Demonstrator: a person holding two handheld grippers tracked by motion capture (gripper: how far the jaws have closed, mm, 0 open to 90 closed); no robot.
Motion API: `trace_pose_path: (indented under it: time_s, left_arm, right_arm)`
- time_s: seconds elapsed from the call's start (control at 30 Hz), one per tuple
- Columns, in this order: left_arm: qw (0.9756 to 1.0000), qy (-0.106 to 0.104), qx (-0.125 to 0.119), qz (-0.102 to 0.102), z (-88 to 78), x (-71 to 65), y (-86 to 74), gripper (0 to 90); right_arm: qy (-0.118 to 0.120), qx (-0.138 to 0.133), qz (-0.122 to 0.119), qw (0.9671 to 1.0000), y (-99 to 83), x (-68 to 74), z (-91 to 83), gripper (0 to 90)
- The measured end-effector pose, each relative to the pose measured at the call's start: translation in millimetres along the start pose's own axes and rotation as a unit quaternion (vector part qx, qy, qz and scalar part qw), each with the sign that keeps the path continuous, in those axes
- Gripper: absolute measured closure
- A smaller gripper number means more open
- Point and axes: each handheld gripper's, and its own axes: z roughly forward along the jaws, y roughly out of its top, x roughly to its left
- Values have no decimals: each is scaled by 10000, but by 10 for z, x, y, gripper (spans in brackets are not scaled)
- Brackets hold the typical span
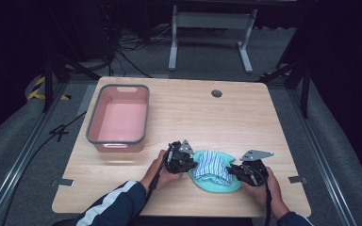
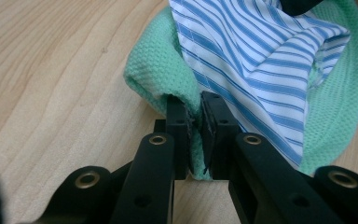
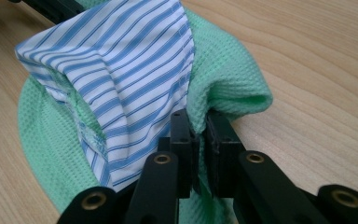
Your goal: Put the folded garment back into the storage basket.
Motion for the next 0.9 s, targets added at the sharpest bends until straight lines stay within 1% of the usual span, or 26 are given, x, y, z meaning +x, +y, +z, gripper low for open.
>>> trace_pose_path:
  time_s: [0.03,0.07,0.13,0.17,0.27,0.3,0.37,0.4,0.43,0.5,0.57,0.63,0.67,0.7,0.8,0.83,0.9]
  left_arm:
    - [10000,28,10,15,-9,-8,7,822]
    - [10000,67,39,52,-17,-12,15,822]
    - [9999,76,40,51,-28,-32,29,823]
    - [9999,98,45,102,-40,-31,37,822]
    - [9999,125,-1,119,-86,-31,64,823]
    - [9999,127,-32,97,-103,-33,72,823]
    - [9997,175,-63,165,-136,-37,87,823]
    - [9996,193,-97,184,-152,-35,94,822]
    - [9995,223,-102,180,-163,-30,102,823]
    - [9994,238,-131,191,-193,-12,114,823]
    - [9993,268,-150,197,-235,11,126,823]
    - [9991,335,-159,213,-276,30,133,824]
    - [9990,365,-161,213,-299,38,137,825]
    - [9988,392,-177,245,-323,54,143,825]
    - [9984,465,-225,224,-401,101,155,826]
    - [9982,514,-263,190,-432,121,156,826]
    - [9979,562,-276,189,-478,152,161,826]
  right_arm:
    - [13,-35,43,10000,5,4,-9,829]
    - [12,-54,26,10000,8,2,-16,829]
    - [19,-88,18,10000,20,4,-37,829]
    - [37,-107,39,9999,27,4,-48,829]
    - [50,-145,18,9999,51,16,-75,829]
    - [52,-163,3,9999,60,17,-83,829]
    - [46,-195,11,9998,81,19,-99,830]
    - [57,-207,52,9998,98,17,-107,829]
    - [50,-252,42,9997,128,22,-121,830]
    - [37,-303,-20,9995,177,43,-144,829]
    - [37,-353,-28,9994,218,63,-152,829]
    - [-6,-376,-95,9992,267,76,-150,829]
    - [1,-407,-81,9991,297,83,-151,829]
    - [-19,-427,-134,9990,333,86,-150,829]
    - [-27,-501,-260,9984,452,101,-151,828]
    - [-25,-512,-289,9983,489,111,-144,828]
    - [-10,-542,-335,9980,561,118,-121,828]
